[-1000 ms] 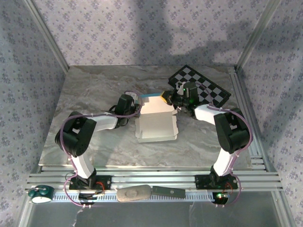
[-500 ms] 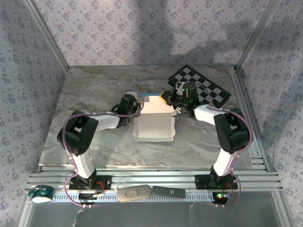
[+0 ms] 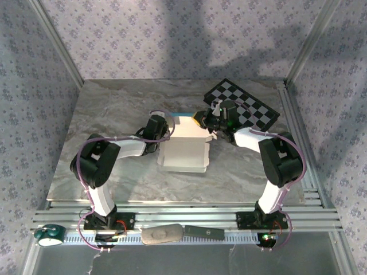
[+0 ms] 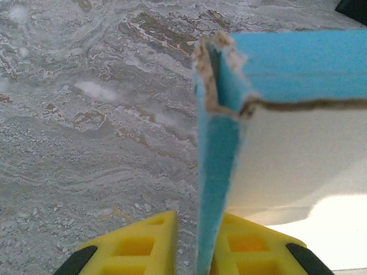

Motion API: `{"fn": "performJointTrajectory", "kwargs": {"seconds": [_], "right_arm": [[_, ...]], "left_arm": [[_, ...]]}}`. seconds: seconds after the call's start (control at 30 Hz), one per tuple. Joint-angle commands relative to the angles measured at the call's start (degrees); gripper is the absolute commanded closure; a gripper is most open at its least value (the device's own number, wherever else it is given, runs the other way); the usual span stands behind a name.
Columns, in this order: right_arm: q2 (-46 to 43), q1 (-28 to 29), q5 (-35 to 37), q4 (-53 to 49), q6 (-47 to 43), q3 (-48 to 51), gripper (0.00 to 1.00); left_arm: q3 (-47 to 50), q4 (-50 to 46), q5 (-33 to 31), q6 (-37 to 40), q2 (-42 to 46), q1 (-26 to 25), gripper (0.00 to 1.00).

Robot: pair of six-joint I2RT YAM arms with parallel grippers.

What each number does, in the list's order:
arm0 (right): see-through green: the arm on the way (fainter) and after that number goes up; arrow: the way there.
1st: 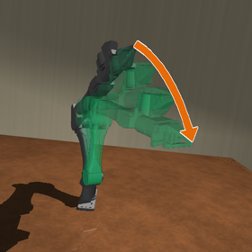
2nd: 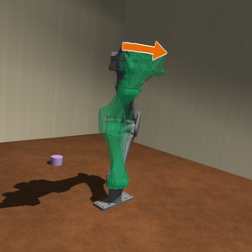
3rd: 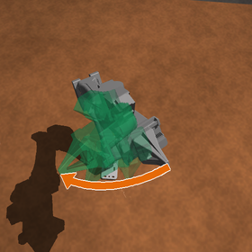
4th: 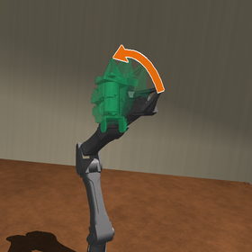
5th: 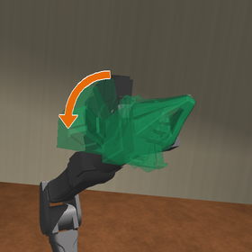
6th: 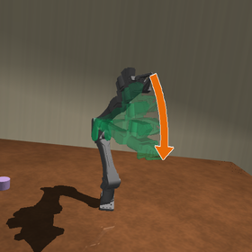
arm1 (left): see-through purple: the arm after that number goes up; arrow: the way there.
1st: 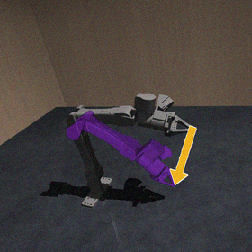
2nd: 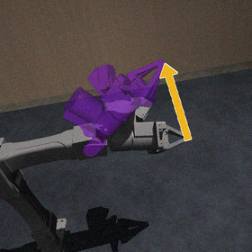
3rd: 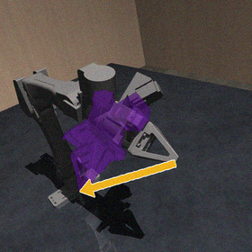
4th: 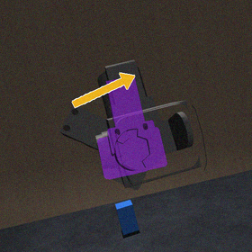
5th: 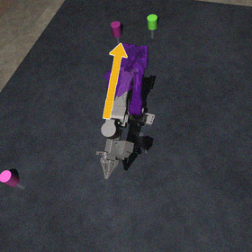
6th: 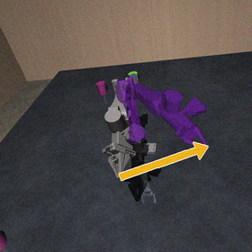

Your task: Fold the paper box

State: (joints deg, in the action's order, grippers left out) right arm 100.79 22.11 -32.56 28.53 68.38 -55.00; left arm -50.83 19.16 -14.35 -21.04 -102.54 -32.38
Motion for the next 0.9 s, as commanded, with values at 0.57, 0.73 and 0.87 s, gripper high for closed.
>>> {"fn": "performJointTrajectory", "kwargs": {"seconds": [0.57,0.73,0.87], "right_arm": [[-1.7,0.6,-0.7,-0.7,-4.1,1.2,1.00],[-1.2,0.6,-0.7,0.1,-4.0,1.9,1.00],[-1.2,0.5,-0.7,-0.1,-4.0,1.5,1.00]], "left_arm": [[4.9,-1.7,-5.8,-2.1,-2.2,1.1,0.98],[4.8,-1.9,-5.2,-2.0,-2.5,1.1,0.80],[5.0,-2.0,-4.9,-2.0,-2.9,1.2,0.78]]}}
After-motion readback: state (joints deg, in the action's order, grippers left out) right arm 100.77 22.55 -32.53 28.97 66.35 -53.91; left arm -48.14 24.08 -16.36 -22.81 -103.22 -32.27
